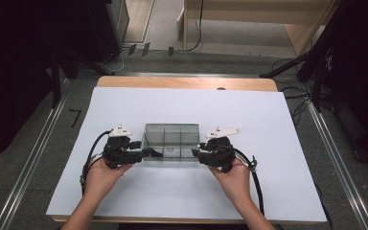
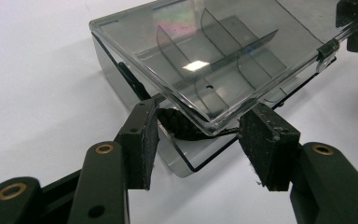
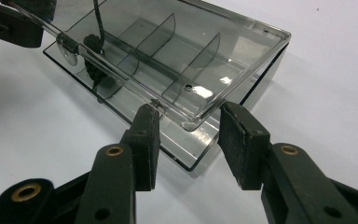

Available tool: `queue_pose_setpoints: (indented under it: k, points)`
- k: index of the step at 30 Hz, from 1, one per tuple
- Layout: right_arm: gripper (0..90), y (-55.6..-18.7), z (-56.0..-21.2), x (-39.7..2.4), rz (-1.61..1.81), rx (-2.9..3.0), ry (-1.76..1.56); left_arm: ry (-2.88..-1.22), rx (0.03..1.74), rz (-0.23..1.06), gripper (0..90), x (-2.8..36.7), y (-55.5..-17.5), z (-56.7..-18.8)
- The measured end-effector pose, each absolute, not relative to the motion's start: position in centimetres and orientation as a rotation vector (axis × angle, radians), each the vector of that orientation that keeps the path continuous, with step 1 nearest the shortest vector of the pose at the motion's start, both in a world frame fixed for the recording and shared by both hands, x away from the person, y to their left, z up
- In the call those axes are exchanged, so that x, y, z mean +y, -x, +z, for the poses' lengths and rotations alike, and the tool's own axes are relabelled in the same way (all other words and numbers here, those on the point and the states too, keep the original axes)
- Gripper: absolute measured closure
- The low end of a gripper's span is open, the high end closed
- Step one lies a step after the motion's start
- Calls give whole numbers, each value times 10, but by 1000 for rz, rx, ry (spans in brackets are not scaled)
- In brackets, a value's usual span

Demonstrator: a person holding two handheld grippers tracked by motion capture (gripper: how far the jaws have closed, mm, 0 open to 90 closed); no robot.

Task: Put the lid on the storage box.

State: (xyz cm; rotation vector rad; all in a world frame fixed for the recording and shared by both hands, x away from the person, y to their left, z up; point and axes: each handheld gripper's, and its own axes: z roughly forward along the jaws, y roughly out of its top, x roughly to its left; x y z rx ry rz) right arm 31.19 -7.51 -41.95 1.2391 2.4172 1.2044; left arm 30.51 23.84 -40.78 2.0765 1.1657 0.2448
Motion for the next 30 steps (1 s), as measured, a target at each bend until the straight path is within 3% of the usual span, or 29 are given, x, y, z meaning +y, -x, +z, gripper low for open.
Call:
queue_pose_setpoints:
  k: [30]
  points:
    - [581, -312, -434, -72, 1154, 2460, -1209, -2112, 1131, 231, 479, 239, -304, -423]
